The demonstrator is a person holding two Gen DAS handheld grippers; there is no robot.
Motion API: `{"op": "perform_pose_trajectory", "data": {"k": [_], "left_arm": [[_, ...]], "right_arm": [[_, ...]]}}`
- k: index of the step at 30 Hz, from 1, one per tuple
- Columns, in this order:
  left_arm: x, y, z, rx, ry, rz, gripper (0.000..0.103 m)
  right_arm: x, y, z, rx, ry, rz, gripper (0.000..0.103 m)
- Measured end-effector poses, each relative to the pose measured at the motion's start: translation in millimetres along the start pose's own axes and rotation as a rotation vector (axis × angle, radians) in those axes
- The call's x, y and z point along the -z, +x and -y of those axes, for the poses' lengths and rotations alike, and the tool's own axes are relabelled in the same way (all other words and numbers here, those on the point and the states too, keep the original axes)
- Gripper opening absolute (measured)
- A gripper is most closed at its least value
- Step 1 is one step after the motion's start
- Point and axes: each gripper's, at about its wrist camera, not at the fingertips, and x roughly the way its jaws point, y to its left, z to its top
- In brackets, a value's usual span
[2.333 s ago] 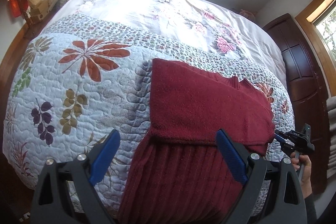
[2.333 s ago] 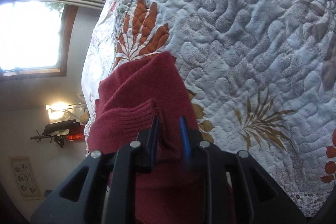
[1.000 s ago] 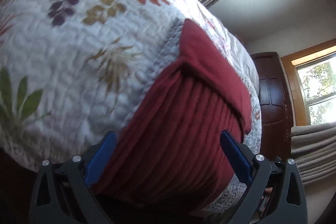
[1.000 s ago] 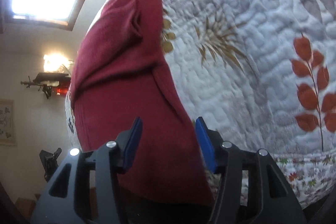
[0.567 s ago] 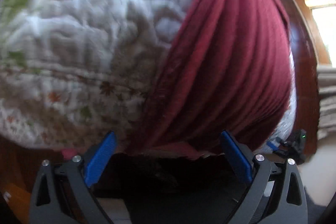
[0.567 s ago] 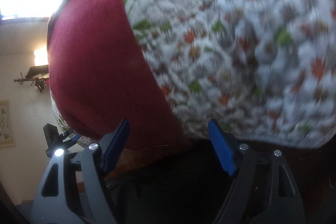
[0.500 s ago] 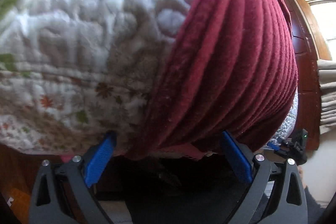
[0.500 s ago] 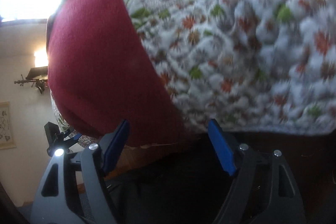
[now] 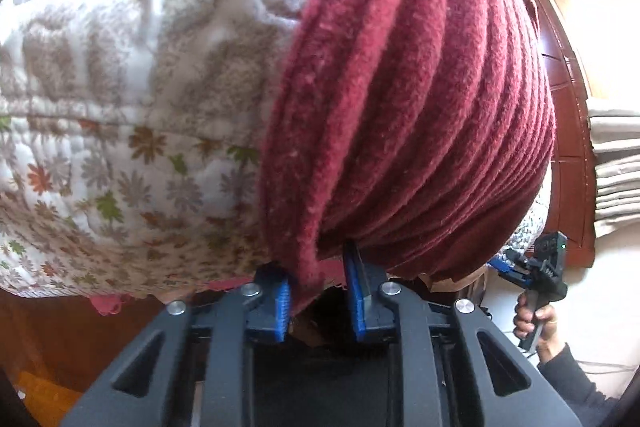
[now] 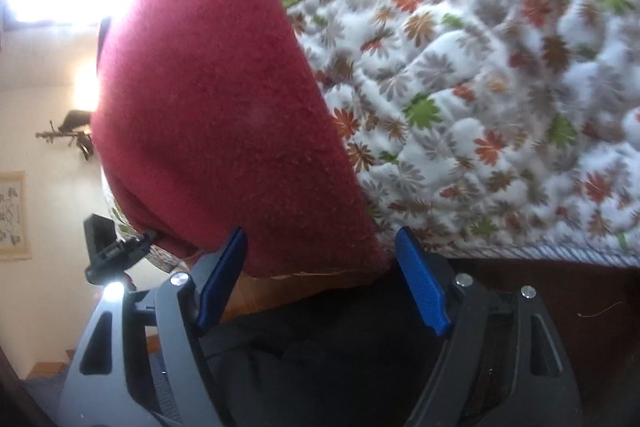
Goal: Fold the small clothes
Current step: 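Grasp the sweater hem with the left gripper and lift it toward the collar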
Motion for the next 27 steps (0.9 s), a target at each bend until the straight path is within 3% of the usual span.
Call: {"op": "perform_pose_trajectory", "data": {"k": [2,3,4,5,7,9,14,23,27], "left_arm": [[-7.0,3.7,-3.4,0.010,-0.033,0.009,0.046],[-7.2,2.9,-3.7,0.003,-0.046,0.027,0.073],[-14.2,0.3,-7.2,0.005,-0.046,0.039,0.077],[-14.4,0.1,-6.1,0.010,-0.043,0.032,0.075],[-16.0,2.0,-6.9,0.026,-0.049,0.008,0.033],[-16.3,0.9,-9.5,0.051,-0.064,0.003,0.019],[-12.7,-7.0,-15.5,0.084,-0.073,-0.004,0.010],[7.2,-89.0,-48.4,0.246,-0.183,0.022,0.007],[1.1,-82.5,-48.6,0.232,-0.182,-0.009,0.007]], "right_arm": [[-0.8,4.4,-1.8,-0.004,-0.012,-0.001,0.076],[-0.8,7.5,-5.7,0.000,-0.023,-0.002,0.076],[-0.3,11.1,-9.8,-0.002,-0.030,-0.005,0.076],[-1.2,13.4,-11.3,-0.010,-0.037,-0.010,0.076],[3.9,17.3,-18.7,-0.017,-0.054,-0.019,0.076],[5.6,21.1,-21.8,-0.029,-0.070,-0.027,0.076],[11.6,26.8,-20.5,-0.059,-0.071,-0.028,0.075],[30.1,30.9,-10.3,-0.124,-0.012,-0.018,0.076],[35.8,48.7,-7.4,-0.145,0.009,-0.032,0.076]]}}
